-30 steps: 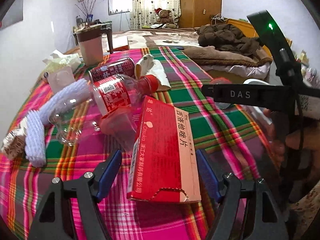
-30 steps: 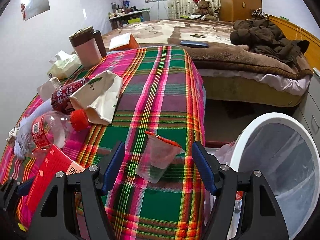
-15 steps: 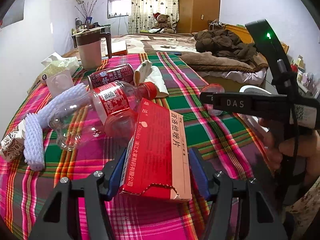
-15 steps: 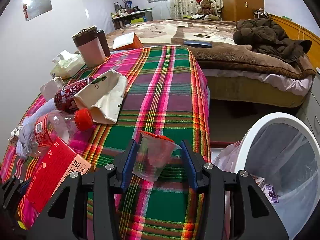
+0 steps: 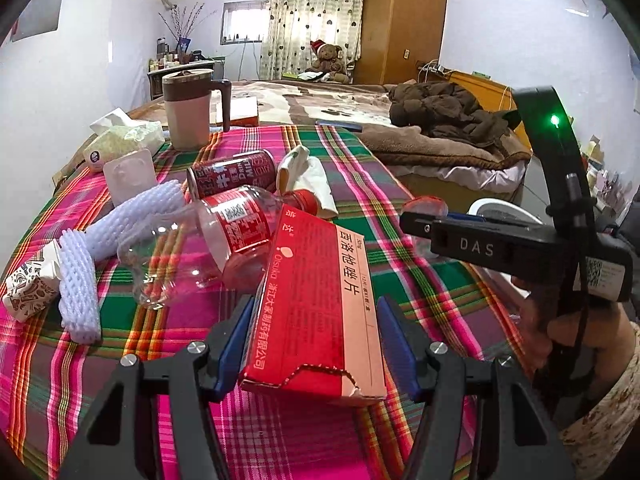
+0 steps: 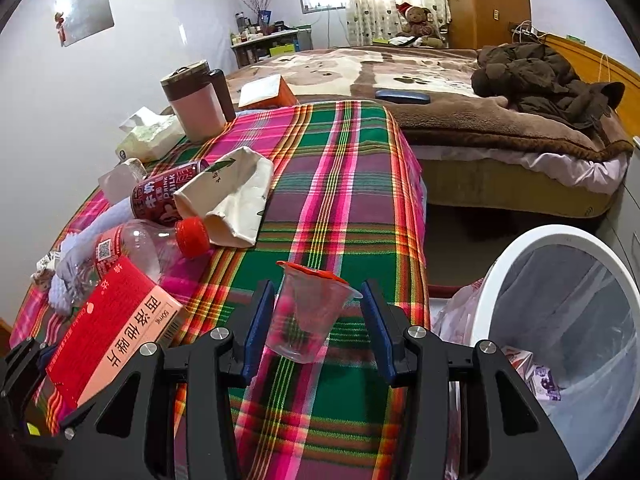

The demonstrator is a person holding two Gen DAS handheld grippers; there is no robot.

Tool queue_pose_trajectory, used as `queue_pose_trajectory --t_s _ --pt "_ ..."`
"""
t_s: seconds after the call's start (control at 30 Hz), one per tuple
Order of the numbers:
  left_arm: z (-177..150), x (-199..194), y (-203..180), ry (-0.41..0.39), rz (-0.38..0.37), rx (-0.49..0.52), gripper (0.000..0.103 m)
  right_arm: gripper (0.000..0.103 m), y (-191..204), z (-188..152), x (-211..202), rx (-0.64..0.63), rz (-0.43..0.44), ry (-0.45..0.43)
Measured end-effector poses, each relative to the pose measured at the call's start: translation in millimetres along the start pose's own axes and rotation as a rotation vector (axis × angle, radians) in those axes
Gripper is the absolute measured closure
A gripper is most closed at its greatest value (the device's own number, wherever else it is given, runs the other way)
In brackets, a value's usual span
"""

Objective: Collect trash
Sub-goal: 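Carry the red box and plastic cup over the wastebasket with both tools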

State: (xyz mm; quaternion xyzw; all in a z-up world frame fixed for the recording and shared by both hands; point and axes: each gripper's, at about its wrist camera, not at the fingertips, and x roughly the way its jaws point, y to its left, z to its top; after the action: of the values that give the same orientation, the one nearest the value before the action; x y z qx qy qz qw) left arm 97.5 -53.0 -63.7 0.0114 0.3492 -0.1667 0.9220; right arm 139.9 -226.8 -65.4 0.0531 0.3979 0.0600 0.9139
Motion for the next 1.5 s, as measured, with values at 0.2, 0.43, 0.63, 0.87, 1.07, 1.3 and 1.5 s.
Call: queue_pose_trajectory --t_s 0.2,0.43,0.63,0.87,1.07,1.3,1.5 --pt "3.6 -9.4 1.3 -0.024 0.005 -0.005 0.039 0.057 -2.7 0.2 -12.4 0.01 0.007 -0.024" --pt "14.6 -20.7 -6.0 -0.05 -0.007 0.008 0.039 0.057 -7.2 3.5 -34.5 0.022 0.017 -0.073" --pt "25.5 -27.0 -20.1 -0.071 -0.023 0.032 0.039 0.057 -16.5 2.3 -52.2 0.034 0.009 -0.108" --pt "45.3 -26.7 -47.6 -0.097 -0.07 0.072 0.039 0.057 -38.0 -0.1 -77.3 0.06 -0.033 -0.155" --pt "57.0 -18.4 -76.5 -0.104 -0.12 0.104 0.039 0.057 -60.7 -1.8 -96.6 0.087 -0.085 -0.186" --pt "63.9 -8.5 -110.2 -0.102 -0.178 0.157 0.039 0.057 -88.8 -5.7 -105.8 0.133 -0.149 -0.199" --pt "47.1 0.4 -91.5 -0.054 -0.121 0.135 0.039 0.057 -98.6 -14.4 -104.3 0.167 -0.143 -0.202"
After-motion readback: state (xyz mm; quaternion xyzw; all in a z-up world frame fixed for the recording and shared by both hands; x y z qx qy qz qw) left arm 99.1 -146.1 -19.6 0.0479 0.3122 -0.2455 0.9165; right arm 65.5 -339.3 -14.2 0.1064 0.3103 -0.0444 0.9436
